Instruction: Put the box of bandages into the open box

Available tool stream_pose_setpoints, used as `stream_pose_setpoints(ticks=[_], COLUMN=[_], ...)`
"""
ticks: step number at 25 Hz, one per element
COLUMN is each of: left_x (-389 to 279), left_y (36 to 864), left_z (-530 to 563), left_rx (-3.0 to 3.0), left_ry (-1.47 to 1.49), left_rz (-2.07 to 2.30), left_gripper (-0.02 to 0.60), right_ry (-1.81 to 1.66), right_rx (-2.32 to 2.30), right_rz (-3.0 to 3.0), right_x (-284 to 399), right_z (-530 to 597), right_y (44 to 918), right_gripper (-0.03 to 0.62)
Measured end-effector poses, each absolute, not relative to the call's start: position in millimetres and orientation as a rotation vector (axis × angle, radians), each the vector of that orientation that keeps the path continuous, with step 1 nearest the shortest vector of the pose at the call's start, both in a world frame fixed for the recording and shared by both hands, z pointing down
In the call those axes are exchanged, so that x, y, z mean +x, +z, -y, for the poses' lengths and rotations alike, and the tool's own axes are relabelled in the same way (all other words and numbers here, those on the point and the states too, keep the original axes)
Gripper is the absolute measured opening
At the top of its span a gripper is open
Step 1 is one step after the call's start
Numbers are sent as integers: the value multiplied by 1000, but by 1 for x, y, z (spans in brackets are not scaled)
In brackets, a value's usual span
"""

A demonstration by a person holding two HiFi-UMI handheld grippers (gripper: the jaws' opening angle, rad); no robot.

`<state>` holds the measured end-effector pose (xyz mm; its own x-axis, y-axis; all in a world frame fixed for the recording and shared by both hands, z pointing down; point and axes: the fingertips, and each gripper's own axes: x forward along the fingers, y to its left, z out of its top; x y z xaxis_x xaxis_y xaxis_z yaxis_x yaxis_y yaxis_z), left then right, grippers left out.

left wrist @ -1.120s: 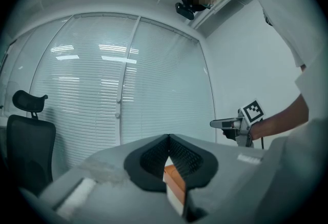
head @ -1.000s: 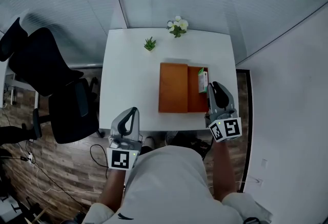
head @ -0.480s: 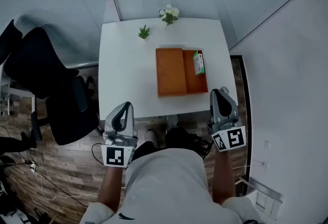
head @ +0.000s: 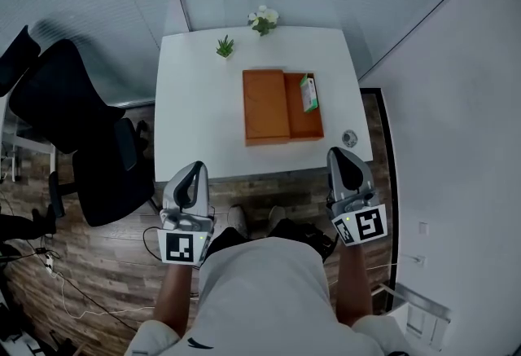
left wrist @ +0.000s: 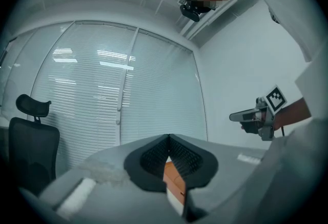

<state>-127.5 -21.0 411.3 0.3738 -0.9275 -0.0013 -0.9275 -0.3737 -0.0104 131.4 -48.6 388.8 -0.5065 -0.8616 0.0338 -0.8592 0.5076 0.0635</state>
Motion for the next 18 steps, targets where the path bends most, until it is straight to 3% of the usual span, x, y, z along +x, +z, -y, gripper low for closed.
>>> stream_pose_setpoints(ticks=[18], left_x=[-101], left_y=[414], left_z=[10], left_rx=[-2538], left_ry=[-46], left_rz=[-1805], left_gripper=[6], right_ry=[3], right_rx=[1496], right_rz=[2728], right_x=[162], right_z=[56], right_y=[399], right_gripper=[0])
